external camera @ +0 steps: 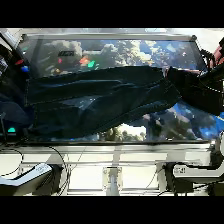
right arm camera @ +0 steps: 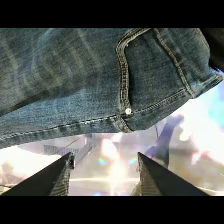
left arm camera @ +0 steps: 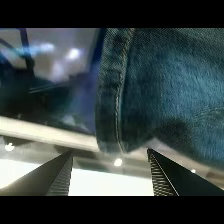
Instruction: Fold the clothes and pants, and hang the long-sleeved shirts on hangers.
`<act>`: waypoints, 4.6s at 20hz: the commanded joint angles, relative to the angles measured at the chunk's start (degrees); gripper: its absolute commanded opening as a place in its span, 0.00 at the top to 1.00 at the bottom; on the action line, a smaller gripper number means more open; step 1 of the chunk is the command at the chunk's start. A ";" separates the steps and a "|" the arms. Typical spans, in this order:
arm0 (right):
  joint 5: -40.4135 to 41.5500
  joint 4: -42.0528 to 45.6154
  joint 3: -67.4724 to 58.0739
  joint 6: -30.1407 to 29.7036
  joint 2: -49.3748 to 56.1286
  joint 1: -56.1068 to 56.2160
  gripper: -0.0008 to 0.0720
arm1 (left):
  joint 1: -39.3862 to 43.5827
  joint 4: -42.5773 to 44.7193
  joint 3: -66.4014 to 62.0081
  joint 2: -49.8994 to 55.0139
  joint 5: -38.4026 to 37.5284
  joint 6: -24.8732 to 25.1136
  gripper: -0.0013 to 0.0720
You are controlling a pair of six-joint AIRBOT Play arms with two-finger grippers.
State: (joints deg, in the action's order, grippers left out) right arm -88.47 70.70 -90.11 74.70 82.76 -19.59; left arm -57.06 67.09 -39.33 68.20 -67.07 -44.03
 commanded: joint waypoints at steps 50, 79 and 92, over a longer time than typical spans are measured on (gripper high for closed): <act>6.93 -6.12 15.82 -37.73 14.53 -2.05 0.59 | 17.53 22.73 -34.12 -0.33 -14.10 -13.64 0.94; 2.99 2.10 38.51 -25.18 -14.88 -27.34 0.94 | 4.94 7.48 -18.05 -2.25 -15.02 -5.20 0.94; -4.98 3.67 38.60 -9.20 -18.80 -24.50 0.95 | 0.52 -4.57 -18.51 -3.72 -9.99 -8.28 0.94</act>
State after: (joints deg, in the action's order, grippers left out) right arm -86.21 75.75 -51.48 64.03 64.12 -47.53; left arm -56.16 67.53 -57.47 64.64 -78.37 -52.07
